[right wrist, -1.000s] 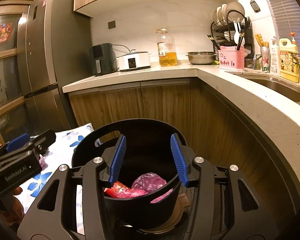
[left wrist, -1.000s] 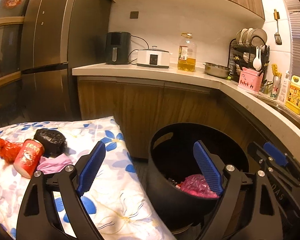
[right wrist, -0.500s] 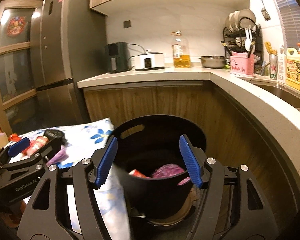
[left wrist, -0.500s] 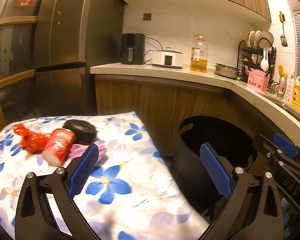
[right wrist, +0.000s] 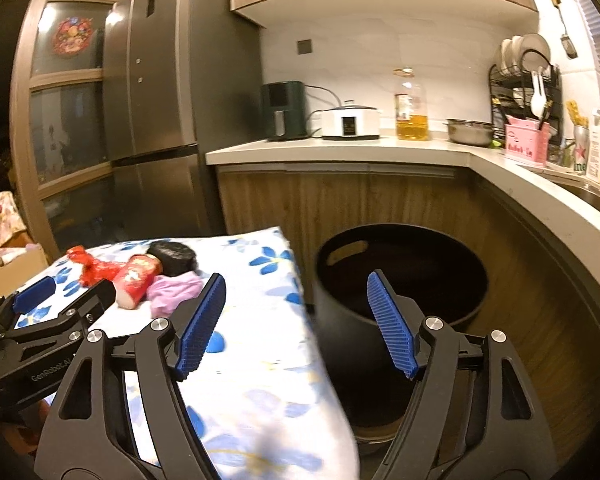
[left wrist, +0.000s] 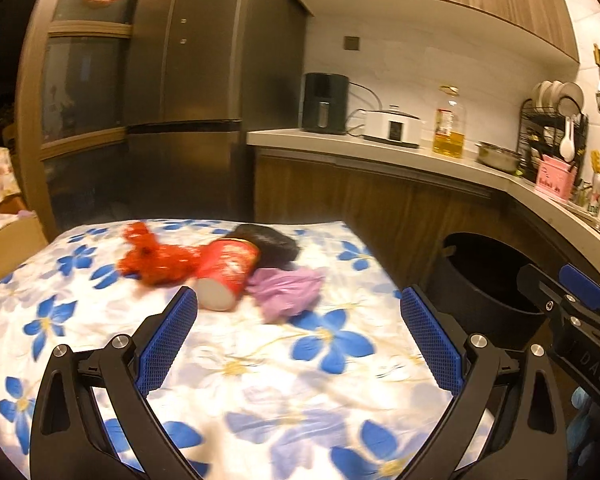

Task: Collect trash
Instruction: 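Move both grippers back over the table, then reach the right gripper toward the lilac bag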

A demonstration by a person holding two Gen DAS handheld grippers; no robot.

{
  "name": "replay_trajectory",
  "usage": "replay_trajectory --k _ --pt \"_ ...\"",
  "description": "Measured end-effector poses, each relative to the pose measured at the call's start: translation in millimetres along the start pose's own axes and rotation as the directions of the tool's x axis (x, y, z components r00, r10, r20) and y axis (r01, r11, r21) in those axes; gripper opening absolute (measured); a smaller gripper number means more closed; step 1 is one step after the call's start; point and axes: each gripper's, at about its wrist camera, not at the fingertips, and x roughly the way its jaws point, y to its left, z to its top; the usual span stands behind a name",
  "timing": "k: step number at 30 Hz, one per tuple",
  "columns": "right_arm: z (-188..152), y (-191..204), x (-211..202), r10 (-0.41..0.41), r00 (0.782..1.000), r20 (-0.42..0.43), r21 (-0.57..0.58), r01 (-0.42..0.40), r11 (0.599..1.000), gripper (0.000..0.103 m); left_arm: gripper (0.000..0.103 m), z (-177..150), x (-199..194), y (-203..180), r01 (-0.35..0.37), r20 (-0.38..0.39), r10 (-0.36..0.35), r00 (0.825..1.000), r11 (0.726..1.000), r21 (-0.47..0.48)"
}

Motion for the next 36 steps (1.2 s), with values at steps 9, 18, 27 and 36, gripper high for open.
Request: replay_trajectory --k 9,18,27,36 --pt "-11 53 20 0.075 0.997 -0.035 -0.034 -0.076 0.997 0.073 0.097 -10 -5 58 -0.108 -0.013 0.107 0.994 0.993 -0.047" --pt "-24 91 57 0.127 0.988 -0.09 -0.058 -0.132 0.99 0.073 0.097 -17 -2 112 -0.197 -0.039 0.194 0.98 0.975 -0.107" --pt "-27 124 116 0.137 0.979 -0.148 -0.071 -0.149 0.986 0.073 0.097 -18 12 134 -0.22 -0.049 0.216 0.975 0.967 -0.124" --pt "-30 141 170 0.136 0.965 -0.225 -0.057 -0.152 0.987 0.072 0.097 -8 32 138 -0.211 -0.039 0.207 0.978 0.97 -0.123"
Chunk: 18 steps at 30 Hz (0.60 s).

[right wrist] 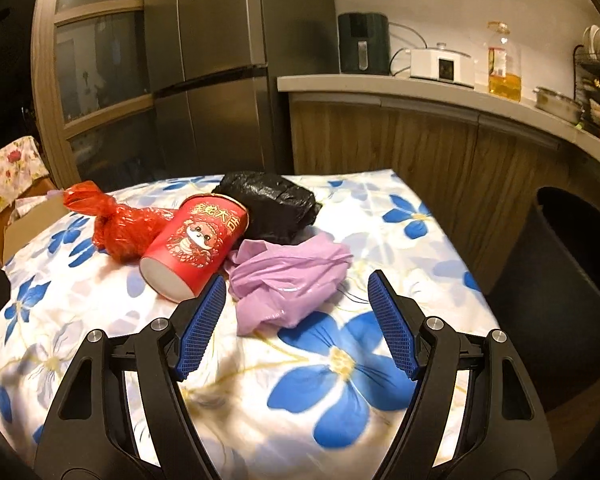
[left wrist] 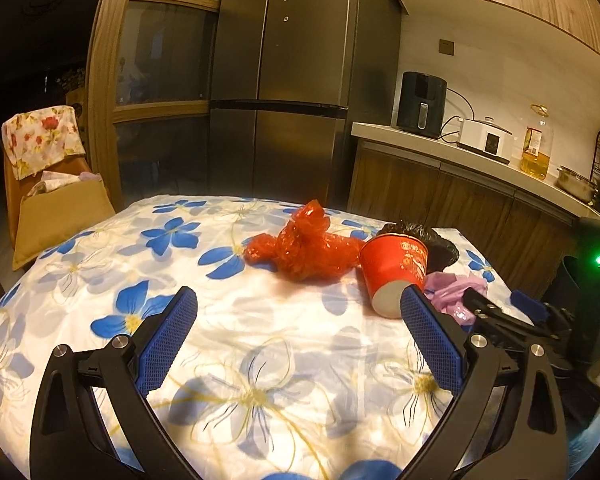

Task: Collect trash
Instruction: 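Reach the right gripper toward the lilac bag, then close the right gripper on the lilac plastic bag and lift it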

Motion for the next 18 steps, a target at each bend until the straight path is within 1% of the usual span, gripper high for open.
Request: replay_trajectory --k 2,5,7,8,10,11,13,14,16,18 --pt "1 1 7 0.001 1.0 -0.01 -0.001 -0.001 1.0 0.071 0.097 2 5 -1 0.003 -0.002 -0.003 1.0 1.0 0.005" --pt "2 4 19 0.0 0.999 -0.035 -0.011 -0.001 1.0 0.061 0.097 3 9 -3 0.007 -0.006 -0.007 1.0 1.0 0.003" --pt "0 5 25 0.0 0.999 -0.054 -0.014 -0.001 1.0 0.051 0.097 3 11 -2 0.009 -0.007 -0.009 1.0 1.0 0.0" --pt "0 4 27 0.002 0.998 -0.061 -0.013 -0.003 1.0 0.049 0.097 4 12 -2 0.01 -0.006 -0.01 1.0 1.0 0.0" --pt "-2 3 31 0.005 0.997 -0.073 -0.011 -0.006 1.0 0.036 0.097 3 12 -4 0.013 -0.006 -0.013 1.0 1.0 0.003" --pt "-2 2 32 0.009 0.997 -0.077 -0.01 -0.009 1.0 0.033 0.097 3 12 -5 0.014 -0.006 -0.014 1.0 1.0 0.004" --pt "-2 1 32 0.018 0.997 -0.077 -0.008 -0.018 1.0 0.021 0.097 3 13 -7 0.018 -0.008 -0.018 1.0 1.0 0.006" --pt "-2 1 32 0.023 0.997 -0.076 -0.008 -0.023 1.0 0.018 0.097 3 13 -8 0.021 -0.008 -0.021 1.0 1.0 0.007" --pt "-2 1 30 0.028 0.997 -0.072 -0.015 -0.03 0.999 0.009 0.097 2 13 -10 0.025 -0.01 -0.025 1.0 1.0 0.013" --pt "-3 1 25 0.032 0.998 -0.059 -0.017 -0.033 0.999 0.005 0.097 2 13 -13 0.039 -0.014 -0.038 0.999 0.999 0.018"
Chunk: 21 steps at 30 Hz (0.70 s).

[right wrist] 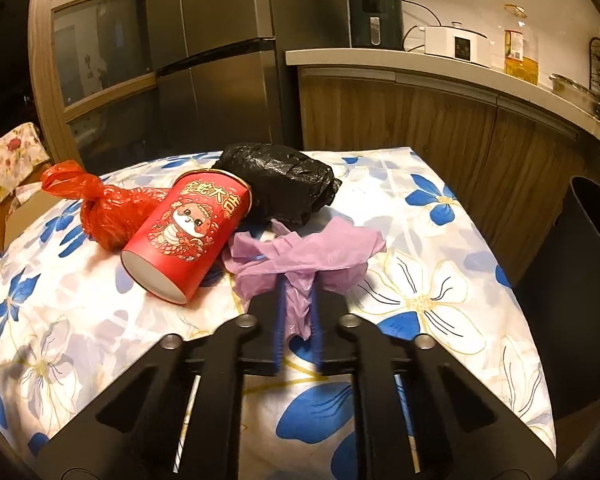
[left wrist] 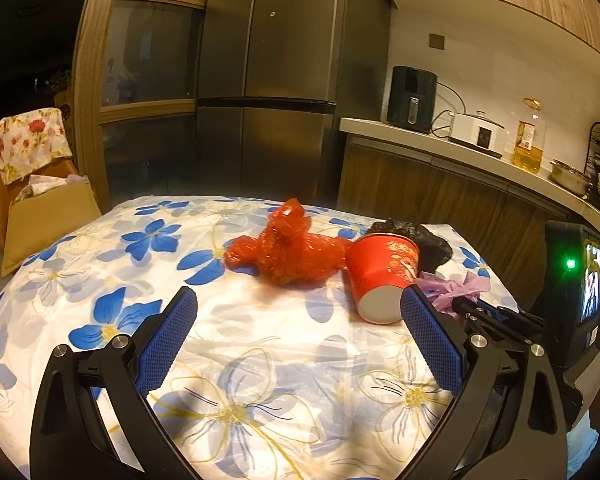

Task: Collect trash
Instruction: 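Close the right gripper on the lilac plastic bag and lift it, then grasp the red printed paper cup with the left gripper while the right holds the lilac bag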

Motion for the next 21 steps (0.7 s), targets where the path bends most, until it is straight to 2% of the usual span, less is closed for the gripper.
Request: replay_trajectory --k 5,11,16,21 --pt "-2 -18 -31 -0.019 0.998 0.065 0.043 0.016 0.999 0.004 0.097 -1 3 -14 0.058 -0.01 -0.058 0.998 0.998 0.015" --pt "-12 -44 -68 -0.048 0.992 0.114 0.094 0.037 0.995 0.004 0.097 1 27 -43 0.136 -0.057 -0.134 0.989 0.99 0.025" --pt "-15 -57 -84 -0.056 0.989 0.136 0.101 0.042 0.994 0.004 0.097 4 49 -69 0.137 -0.072 -0.132 0.989 0.988 0.073" --pt "-15 -62 -89 -0.055 0.988 0.146 0.101 0.041 0.994 0.004 0.097 3 73 -79 0.127 -0.11 -0.117 0.987 0.988 0.086"
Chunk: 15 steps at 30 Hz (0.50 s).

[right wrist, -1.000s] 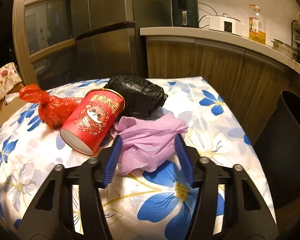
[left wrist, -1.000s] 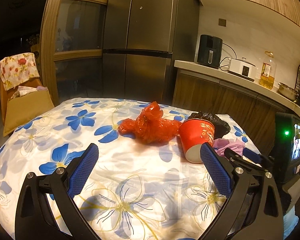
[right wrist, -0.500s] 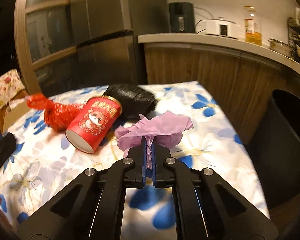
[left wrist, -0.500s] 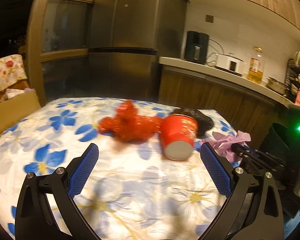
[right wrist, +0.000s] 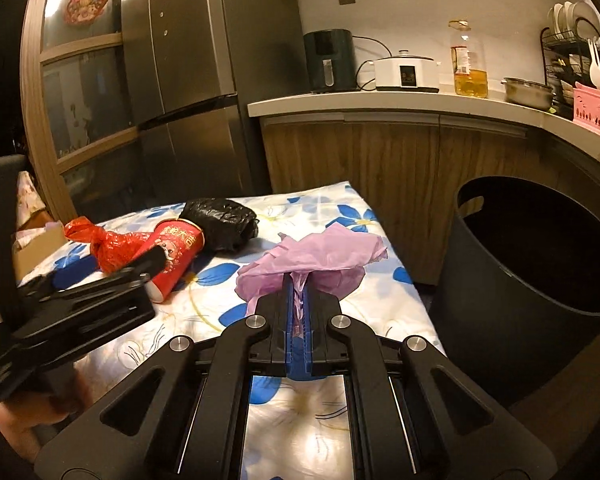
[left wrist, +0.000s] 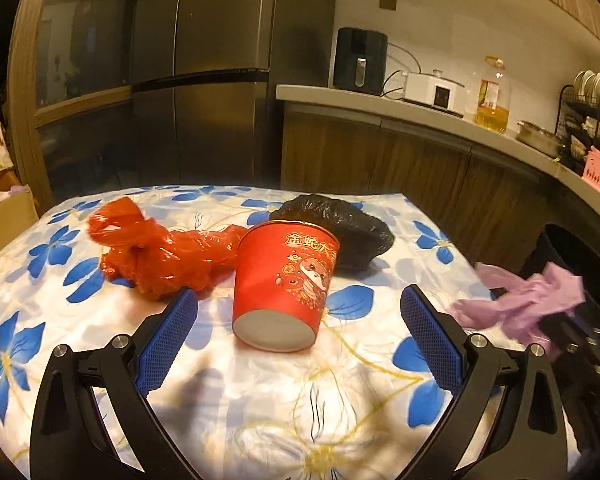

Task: Collect trash
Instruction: 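Grasp the red printed paper cup with the left gripper while the right holds the lilac bag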

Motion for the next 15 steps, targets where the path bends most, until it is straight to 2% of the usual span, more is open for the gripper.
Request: replay_trajectory --k 8,10,14,15 --pt "0 -2 -1 0.011 1.0 0.003 -0.008 -0.011 1.0 0.004 0.09 2 21 3 0.014 -0.035 -0.015 0.999 1.0 -0.01" --pt "1 -2 -1 0.014 1.0 0.003 -0.008 -0.014 1.0 0.004 0.079 2 25 5 0.02 -0.047 -0.021 0.999 1.0 -0.017" --pt "1 -2 0 0.017 1.0 0.001 -0.009 -0.017 1.0 0.004 0.07 -1 31 9 0.019 -0.065 -0.021 0.998 0.999 -0.031" --pt "1 -1 1 0.018 1.0 0.001 -0.01 -0.018 1.0 0.004 0.065 -1 31 9 0.019 -0.066 -0.021 0.998 0.999 -0.03"
